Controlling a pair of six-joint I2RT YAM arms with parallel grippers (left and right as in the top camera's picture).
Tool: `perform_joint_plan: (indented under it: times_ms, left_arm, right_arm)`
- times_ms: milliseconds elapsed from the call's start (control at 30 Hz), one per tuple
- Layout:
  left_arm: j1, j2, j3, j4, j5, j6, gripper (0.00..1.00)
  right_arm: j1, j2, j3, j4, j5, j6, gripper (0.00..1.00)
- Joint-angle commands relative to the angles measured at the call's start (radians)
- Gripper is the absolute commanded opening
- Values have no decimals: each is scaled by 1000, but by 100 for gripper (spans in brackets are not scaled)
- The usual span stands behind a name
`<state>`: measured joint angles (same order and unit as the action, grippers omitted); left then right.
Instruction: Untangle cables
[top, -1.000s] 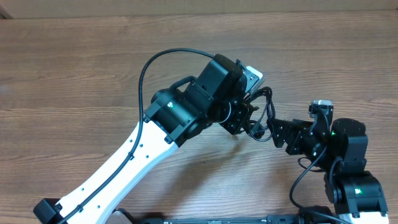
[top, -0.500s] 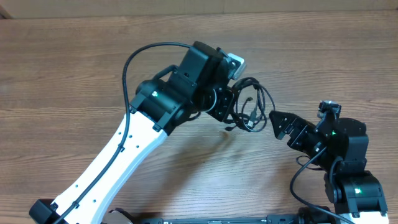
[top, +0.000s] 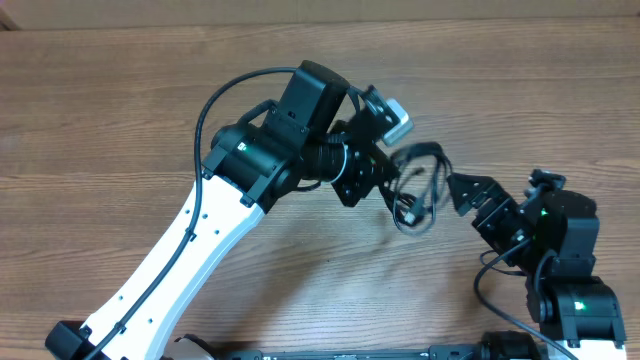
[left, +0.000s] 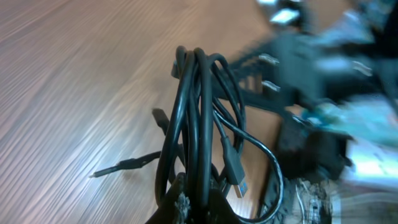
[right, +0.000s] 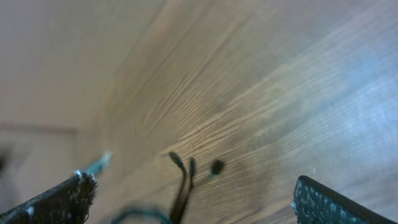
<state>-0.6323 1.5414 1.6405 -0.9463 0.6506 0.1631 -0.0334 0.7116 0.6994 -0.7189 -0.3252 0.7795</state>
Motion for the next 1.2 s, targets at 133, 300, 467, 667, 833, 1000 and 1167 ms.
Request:
perform_joint_plan:
  times_ms: [133,300,467,667,833,1000,1167]
  left_arm:
    - [5,-26,18,2,249,261,4]
    - [3,-25,18,6,293,279,4]
    - [-24,-25,18,48,291,286,4]
    - [-36,-25,17,96,227,250,4]
    - [-36,-25,17,135,77,98,4]
    - [-79,-25,17,173,-11,30,4]
    - [-115,-25,17,193,-86,15,4]
  right_arm:
    - [-177,0,3,61,-407,220,100]
    - [-213,0,3,163,-687,258,100]
    - [-213,0,3,183,-785,338,100]
    - [-213,0,3,184,-877,404,100]
    - [-213,0,3,184,-888,425,100]
    - [-213,0,3,184,-851,423,87]
    - [-213,8,1,183,-852,390,71]
